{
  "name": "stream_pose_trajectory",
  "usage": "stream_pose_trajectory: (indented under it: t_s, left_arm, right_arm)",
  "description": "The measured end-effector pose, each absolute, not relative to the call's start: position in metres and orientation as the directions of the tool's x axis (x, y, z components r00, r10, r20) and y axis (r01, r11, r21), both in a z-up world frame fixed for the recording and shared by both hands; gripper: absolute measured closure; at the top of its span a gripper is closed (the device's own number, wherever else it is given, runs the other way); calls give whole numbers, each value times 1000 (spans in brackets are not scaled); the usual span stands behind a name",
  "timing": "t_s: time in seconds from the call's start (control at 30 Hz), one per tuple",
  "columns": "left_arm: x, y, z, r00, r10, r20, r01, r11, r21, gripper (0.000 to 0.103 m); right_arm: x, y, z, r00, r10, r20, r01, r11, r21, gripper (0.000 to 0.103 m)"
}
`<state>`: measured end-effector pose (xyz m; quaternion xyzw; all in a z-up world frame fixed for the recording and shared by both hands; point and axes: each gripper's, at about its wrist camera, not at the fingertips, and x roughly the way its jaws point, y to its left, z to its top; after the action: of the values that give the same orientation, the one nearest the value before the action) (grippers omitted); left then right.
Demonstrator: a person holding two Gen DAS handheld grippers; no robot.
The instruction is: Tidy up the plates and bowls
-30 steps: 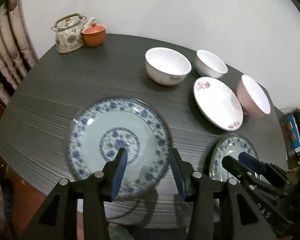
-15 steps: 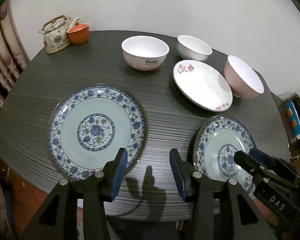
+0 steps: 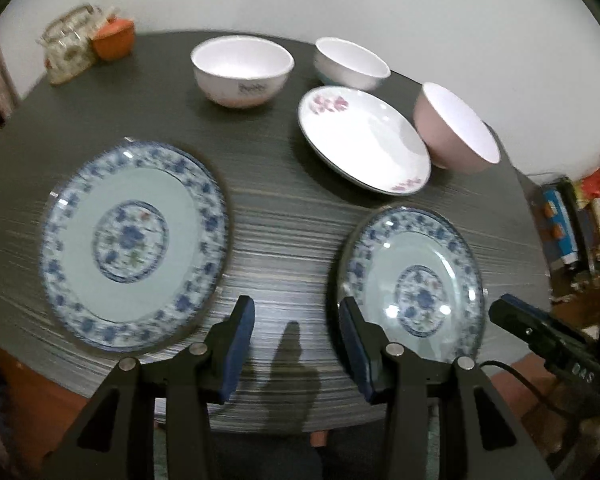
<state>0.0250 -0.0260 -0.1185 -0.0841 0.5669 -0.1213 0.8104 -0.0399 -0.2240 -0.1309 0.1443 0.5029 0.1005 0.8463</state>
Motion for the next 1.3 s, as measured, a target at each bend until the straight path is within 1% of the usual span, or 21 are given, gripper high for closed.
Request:
stream_pose_trajectory:
  t_s: [0.2, 0.27, 0.37, 0.43, 0.6, 0.73, 0.8, 0.9, 1.07, 1.23, 1.3]
  left_arm:
    - [35, -28, -135, 235, -436, -869, 92, 900, -427, 58]
    - [36, -30, -139, 227, -459, -859, 82, 888, -453, 58]
    - [41, -32, -145, 199, -496, -846, 63, 867, -494, 58]
    - [46, -33, -150, 176, -524, -833, 44, 850, -525, 58]
    - [52, -33, -161, 141, -576, -805, -9, 812, -583, 58]
    - [57, -34, -167, 132, -584, -801, -29, 806, -592, 58]
    - [59, -33, -171, 139, -573, -808, -59, 809, -584, 58]
    - [62, -35, -175, 132, -565, -815, -57, 816, -575, 58]
    - [63, -34, -182, 127, -552, -824, -75, 823, -563, 58]
    - [64, -37, -185, 118, -556, -823, -60, 823, -564, 58]
    - [64, -38, -187, 112, -559, -821, -58, 822, -567, 60]
  right_arm:
    - [-33, -266, -151, 422, 444, -791, 17, 868, 496, 57]
    - [-32, -279, -159, 410, 446, -795, 43, 862, 506, 56]
    - [-27, -296, -170, 388, 496, -777, 60, 828, 558, 56]
    - [-22, -306, -180, 367, 557, -745, 72, 782, 619, 56]
    - [-16, -318, -203, 340, 609, -716, 127, 725, 677, 58]
    - [-15, -322, -213, 341, 632, -696, 139, 699, 702, 61]
    - [-14, -324, -215, 352, 637, -686, 141, 689, 711, 61]
    - [-13, -325, -214, 365, 644, -673, 137, 678, 722, 61]
    - [-12, -322, -216, 358, 646, -674, 131, 680, 721, 61]
    - [-10, -325, -216, 368, 638, -676, 135, 683, 718, 61]
    - [-9, -325, -217, 367, 639, -676, 139, 681, 719, 65]
